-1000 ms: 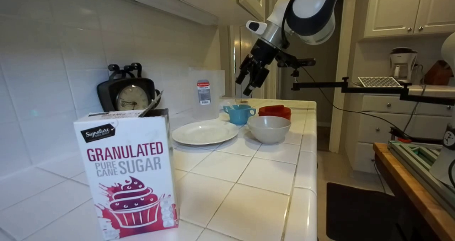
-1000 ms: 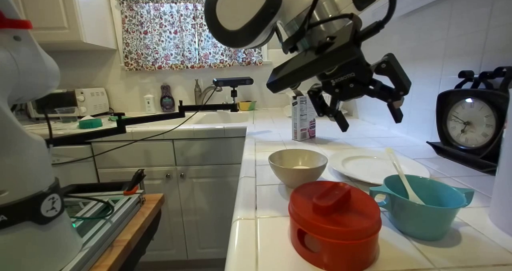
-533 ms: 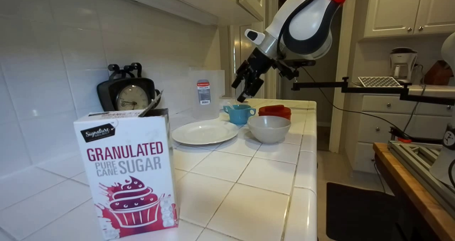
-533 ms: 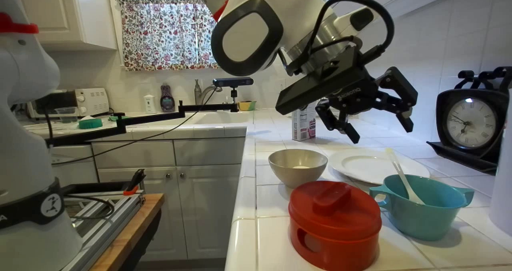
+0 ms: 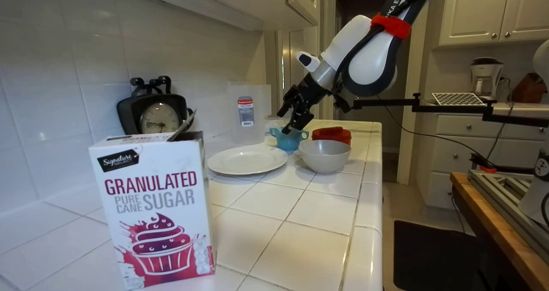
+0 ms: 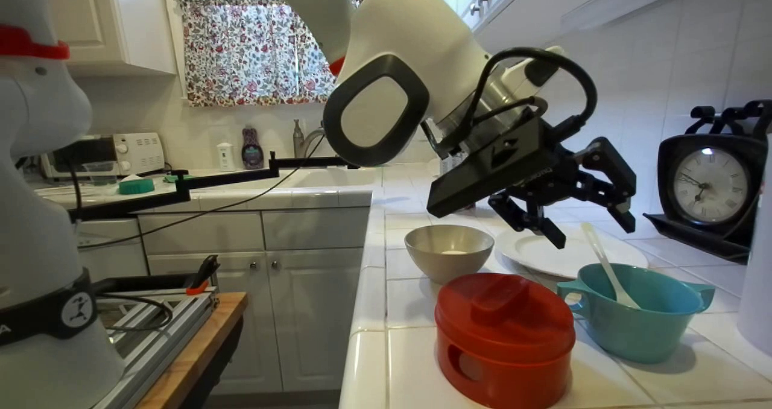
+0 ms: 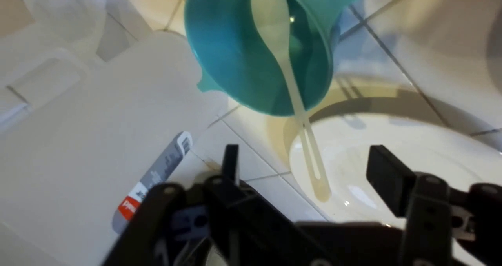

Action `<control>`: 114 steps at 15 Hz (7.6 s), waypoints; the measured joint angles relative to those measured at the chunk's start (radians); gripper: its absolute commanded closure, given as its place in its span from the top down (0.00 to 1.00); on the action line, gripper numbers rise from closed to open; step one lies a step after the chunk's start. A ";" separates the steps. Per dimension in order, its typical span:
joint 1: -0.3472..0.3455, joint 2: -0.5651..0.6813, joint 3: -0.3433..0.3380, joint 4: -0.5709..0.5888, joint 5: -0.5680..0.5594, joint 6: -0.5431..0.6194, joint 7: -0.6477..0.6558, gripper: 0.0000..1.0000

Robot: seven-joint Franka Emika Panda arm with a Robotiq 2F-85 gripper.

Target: Use the spoon in the blue bowl to stir the contents in the grey bowl then place the spoon back

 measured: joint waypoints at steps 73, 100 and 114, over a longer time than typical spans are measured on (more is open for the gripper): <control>0.507 0.232 -0.414 0.159 0.258 0.095 -0.195 0.01; 0.731 -0.620 -0.582 -0.106 0.084 -0.399 -0.263 0.01; 0.732 -0.766 -0.688 -0.148 0.295 -0.897 -0.594 0.01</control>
